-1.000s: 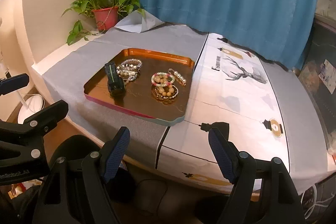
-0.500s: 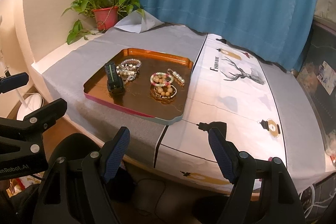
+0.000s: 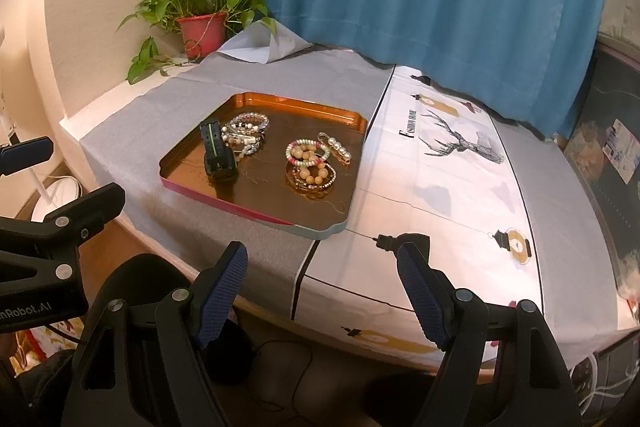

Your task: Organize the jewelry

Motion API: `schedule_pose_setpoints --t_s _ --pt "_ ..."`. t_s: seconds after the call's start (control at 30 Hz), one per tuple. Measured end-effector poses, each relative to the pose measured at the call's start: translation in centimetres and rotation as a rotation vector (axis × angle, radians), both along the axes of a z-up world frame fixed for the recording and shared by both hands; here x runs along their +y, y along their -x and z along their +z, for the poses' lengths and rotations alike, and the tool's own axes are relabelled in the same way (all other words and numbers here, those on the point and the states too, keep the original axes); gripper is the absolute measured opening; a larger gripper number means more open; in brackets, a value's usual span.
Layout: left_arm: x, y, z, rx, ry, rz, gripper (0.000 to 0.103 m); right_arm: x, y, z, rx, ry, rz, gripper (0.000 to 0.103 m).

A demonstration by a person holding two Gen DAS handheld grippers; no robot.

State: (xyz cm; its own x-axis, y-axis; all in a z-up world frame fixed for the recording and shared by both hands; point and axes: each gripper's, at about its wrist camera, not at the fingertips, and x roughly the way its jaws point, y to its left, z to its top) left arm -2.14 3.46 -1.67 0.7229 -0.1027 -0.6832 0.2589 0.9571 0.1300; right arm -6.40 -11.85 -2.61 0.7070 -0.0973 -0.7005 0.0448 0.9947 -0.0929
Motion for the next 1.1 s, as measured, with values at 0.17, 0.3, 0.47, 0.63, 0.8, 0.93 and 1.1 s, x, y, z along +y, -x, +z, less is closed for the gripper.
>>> schedule_pose_setpoints --t_s 0.17,0.3,0.47,0.63,0.8,0.93,1.1 --pt "0.00 0.00 -0.01 0.000 0.001 0.000 0.099 0.05 0.01 0.02 -0.001 0.000 -0.002 0.078" --pt "0.01 -0.02 -0.04 0.000 0.002 0.000 0.099 0.02 0.07 0.04 -0.001 0.000 0.000 0.078" --pt "0.17 -0.07 -0.01 0.001 0.001 -0.001 0.099 0.09 0.04 0.06 -0.002 0.001 -0.001 0.078" --pt "0.18 -0.05 0.01 0.001 0.003 -0.001 0.099 0.05 0.08 0.06 -0.001 0.001 -0.002 0.078" --pt "0.16 -0.05 0.01 0.003 0.001 0.000 0.099 0.10 0.07 0.06 -0.002 0.001 0.000 0.078" --pt "0.40 -0.06 0.00 0.001 0.003 0.003 0.099 0.10 0.14 0.04 -0.003 0.002 0.000 0.078" --pt "0.94 0.03 -0.09 0.002 0.004 0.006 0.099 0.10 0.02 0.16 -0.002 0.001 0.000 0.078"
